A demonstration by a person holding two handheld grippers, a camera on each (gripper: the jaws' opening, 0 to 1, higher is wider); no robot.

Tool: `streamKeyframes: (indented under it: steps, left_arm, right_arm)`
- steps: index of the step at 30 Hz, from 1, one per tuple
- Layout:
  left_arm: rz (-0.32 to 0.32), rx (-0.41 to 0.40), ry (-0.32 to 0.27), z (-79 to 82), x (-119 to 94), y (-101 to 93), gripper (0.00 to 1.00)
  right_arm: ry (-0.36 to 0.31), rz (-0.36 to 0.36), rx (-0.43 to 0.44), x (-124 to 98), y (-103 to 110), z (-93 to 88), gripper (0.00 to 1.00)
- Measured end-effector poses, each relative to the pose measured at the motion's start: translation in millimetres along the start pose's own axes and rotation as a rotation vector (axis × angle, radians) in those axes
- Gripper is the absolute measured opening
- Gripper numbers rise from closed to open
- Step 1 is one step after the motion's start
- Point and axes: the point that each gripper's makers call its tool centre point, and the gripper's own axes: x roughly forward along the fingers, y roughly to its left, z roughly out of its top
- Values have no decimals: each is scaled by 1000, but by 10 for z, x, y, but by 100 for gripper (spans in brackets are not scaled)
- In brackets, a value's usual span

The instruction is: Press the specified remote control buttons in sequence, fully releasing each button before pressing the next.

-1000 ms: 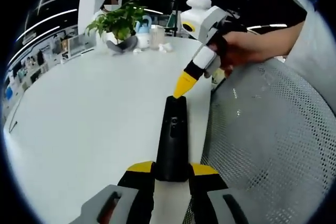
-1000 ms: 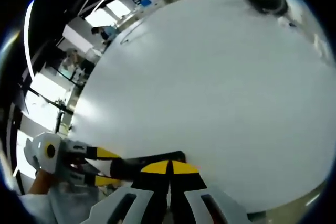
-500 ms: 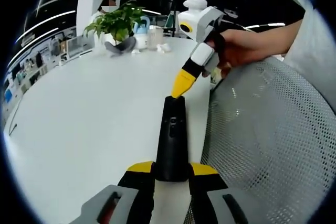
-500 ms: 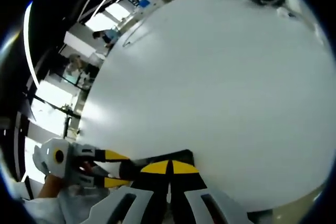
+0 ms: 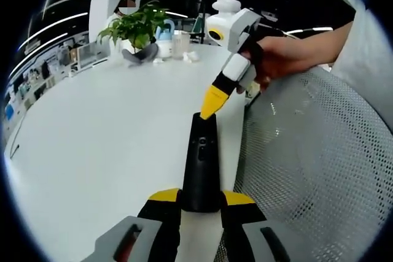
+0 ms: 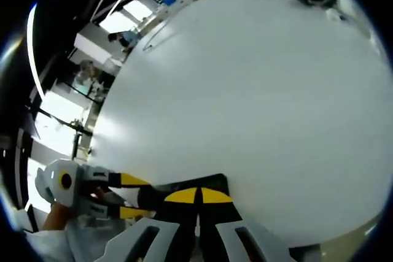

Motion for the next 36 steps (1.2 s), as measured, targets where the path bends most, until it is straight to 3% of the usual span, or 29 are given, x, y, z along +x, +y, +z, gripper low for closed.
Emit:
streamKeyframes:
  steps: [5,18,23,27,30,31,33,36]
  left_arm:
    - [2,2,-2,0,-1,2,25]
    - [11,-41,-6,18,14,18,25]
    - [12,-53,-1,25,19,21,25]
    - [10,-70,-3,27,19,23,25]
    - [9,-106,-7,32,16,26,25]
    - [12,-190,-23,58,30,17,25]
    - [9,-299,-30,78,8,52,24]
    - [0,-262,-29,71,14,68,23]
  right_arm:
    - [-3,-37,-85,10,14,5,0]
    - [3,-51,-151,16,14,18,0]
    - [-1,-45,-134,10,7,25,0]
    - [-4,-65,-184,13,29,14,0]
    - [-7,-69,-193,12,21,19,0]
    - [18,-145,-155,-29,-107,-14,0]
    - [9,-86,-189,-32,-55,19,0]
    - [19,-82,-181,-15,-56,18,0]
